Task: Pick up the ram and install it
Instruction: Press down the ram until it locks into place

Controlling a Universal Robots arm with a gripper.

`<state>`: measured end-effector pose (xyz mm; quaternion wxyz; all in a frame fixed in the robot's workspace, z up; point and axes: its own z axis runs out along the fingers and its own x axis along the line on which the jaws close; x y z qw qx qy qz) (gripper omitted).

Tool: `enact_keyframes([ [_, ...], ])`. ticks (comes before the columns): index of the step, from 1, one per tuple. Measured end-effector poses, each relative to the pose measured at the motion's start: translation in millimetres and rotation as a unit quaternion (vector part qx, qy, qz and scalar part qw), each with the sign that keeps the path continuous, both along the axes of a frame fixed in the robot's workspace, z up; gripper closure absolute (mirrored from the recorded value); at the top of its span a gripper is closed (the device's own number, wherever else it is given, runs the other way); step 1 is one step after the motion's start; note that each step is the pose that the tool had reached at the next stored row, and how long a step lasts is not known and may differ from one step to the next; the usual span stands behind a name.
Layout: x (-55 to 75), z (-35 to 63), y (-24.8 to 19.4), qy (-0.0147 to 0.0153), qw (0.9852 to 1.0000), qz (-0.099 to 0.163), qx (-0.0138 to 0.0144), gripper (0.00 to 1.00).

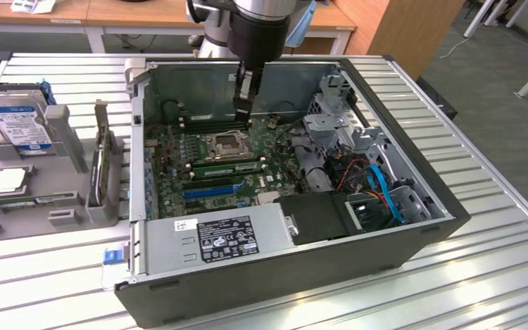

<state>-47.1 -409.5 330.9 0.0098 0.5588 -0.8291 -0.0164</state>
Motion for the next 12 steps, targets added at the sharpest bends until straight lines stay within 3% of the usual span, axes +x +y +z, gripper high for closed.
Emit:
enact_keyframes([
  [7,0.0,0.0,0.0,0.0000,1.0000,-0.001,0.0000,0.90],
  [12,0.0,-0.1,0.0,0.0000,0.9997,-0.023,0.0000,0.90],
])
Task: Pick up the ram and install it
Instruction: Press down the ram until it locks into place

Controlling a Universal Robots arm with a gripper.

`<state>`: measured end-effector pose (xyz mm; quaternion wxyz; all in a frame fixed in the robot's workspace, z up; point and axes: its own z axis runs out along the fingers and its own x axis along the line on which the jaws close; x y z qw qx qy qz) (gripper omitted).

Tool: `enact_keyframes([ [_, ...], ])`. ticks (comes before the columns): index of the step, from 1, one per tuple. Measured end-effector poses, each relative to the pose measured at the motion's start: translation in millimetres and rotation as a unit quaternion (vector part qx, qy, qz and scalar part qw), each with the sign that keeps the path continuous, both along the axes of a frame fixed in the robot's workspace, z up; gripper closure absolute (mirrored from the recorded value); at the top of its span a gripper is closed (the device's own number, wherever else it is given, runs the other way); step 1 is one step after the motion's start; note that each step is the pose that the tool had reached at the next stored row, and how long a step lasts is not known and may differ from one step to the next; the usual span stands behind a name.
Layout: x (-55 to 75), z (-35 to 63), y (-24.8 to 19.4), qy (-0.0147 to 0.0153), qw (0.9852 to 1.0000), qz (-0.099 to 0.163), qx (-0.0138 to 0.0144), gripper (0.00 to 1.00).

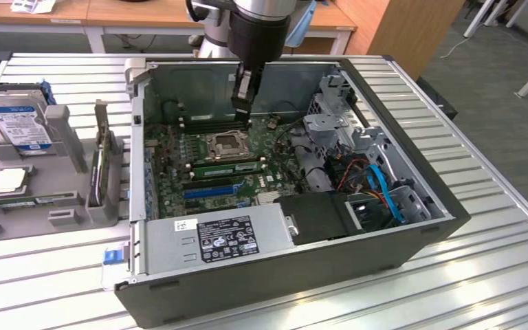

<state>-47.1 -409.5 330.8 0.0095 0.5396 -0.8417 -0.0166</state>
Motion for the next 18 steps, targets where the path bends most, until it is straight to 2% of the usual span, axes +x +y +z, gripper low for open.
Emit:
enact_keyframes([
  [8,0.0,0.0,0.0,0.0000,1.0000,-0.006,0.0000,0.90],
  [13,0.0,-0.1,0.0,0.0000,0.9994,-0.035,0.0000,0.90],
  [18,0.0,-0.1,0.0,0.0000,0.9976,-0.069,0.0000,0.90],
])
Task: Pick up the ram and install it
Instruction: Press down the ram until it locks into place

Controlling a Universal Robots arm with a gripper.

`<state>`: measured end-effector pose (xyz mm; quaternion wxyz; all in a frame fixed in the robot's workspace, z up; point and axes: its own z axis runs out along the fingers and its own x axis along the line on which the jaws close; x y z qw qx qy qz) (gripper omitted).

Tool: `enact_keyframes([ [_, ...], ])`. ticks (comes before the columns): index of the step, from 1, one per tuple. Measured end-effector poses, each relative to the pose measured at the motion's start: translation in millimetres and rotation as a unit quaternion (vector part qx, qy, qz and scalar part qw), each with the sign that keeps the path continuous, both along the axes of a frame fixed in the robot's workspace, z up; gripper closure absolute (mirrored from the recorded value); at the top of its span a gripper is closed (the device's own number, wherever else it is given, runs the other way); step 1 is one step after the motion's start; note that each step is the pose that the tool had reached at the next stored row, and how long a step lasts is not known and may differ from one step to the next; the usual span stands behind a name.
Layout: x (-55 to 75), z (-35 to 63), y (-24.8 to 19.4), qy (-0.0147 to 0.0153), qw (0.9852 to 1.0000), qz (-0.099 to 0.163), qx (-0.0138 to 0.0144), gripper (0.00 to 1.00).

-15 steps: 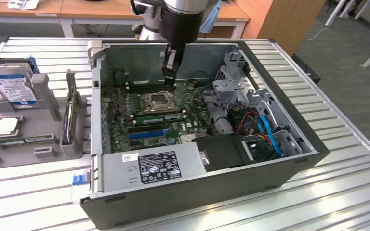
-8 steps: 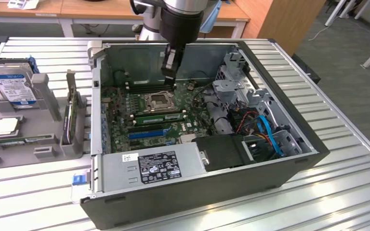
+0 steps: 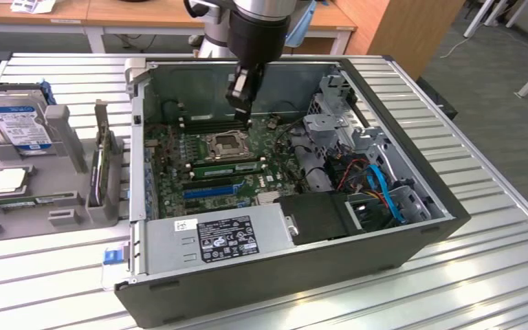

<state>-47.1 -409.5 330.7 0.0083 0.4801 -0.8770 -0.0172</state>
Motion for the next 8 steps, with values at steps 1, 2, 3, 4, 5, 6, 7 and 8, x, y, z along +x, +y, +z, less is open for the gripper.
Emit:
enact_keyframes([
  [1,0.0,0.0,0.0,0.0000,1.0000,-0.007,0.0000,0.90],
  [2,0.0,0.0,0.0,0.0000,0.9999,-0.014,0.0000,0.90],
  [3,0.0,0.0,0.0,0.0000,0.9998,-0.021,0.0000,0.90],
  [4,0.0,-0.1,0.0,0.0000,0.9996,-0.028,0.0000,0.90],
  [5,0.0,-0.1,0.0,0.0000,0.9994,-0.035,0.0000,0.90],
  [6,0.0,-0.1,0.0,0.0000,0.9991,-0.042,0.0000,0.90],
  [7,0.0,-0.1,0.0,0.0000,0.9988,-0.048,0.0000,0.90],
  [8,0.0,-0.1,0.0,0.0000,0.9985,-0.055,0.0000,0.90],
])
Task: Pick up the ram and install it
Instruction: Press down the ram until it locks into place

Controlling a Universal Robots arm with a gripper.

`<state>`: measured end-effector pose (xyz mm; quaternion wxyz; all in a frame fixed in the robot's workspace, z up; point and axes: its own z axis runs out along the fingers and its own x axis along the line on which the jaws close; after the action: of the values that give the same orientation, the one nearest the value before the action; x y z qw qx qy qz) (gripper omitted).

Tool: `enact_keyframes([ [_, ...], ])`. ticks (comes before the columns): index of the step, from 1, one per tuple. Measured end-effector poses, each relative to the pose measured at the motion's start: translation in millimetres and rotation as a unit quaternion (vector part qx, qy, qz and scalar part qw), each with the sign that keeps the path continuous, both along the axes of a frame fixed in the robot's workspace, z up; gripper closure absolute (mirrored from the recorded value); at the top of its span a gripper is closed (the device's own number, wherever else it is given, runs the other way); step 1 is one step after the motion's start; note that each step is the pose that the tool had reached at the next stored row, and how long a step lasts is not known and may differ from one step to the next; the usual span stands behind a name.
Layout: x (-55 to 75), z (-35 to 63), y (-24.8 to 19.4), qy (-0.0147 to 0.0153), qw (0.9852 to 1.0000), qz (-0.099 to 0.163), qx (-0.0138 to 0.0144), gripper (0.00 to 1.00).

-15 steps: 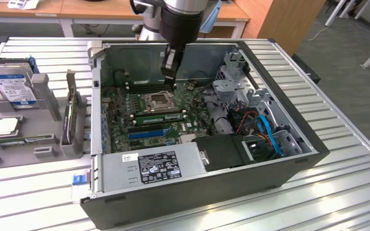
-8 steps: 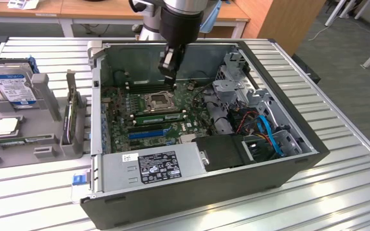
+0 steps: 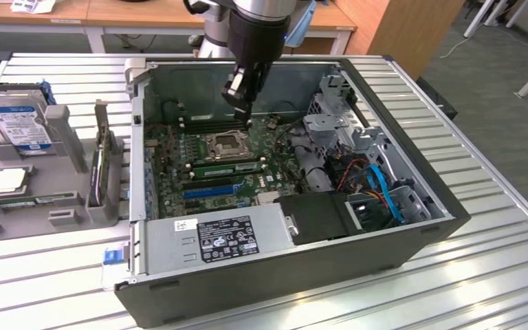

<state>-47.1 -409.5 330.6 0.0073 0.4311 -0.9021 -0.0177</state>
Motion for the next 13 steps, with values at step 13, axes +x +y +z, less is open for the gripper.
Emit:
enact_keyframes([
  [13,0.0,-0.2,0.0,0.0000,0.9949,-0.101,0.0000,0.90],
])
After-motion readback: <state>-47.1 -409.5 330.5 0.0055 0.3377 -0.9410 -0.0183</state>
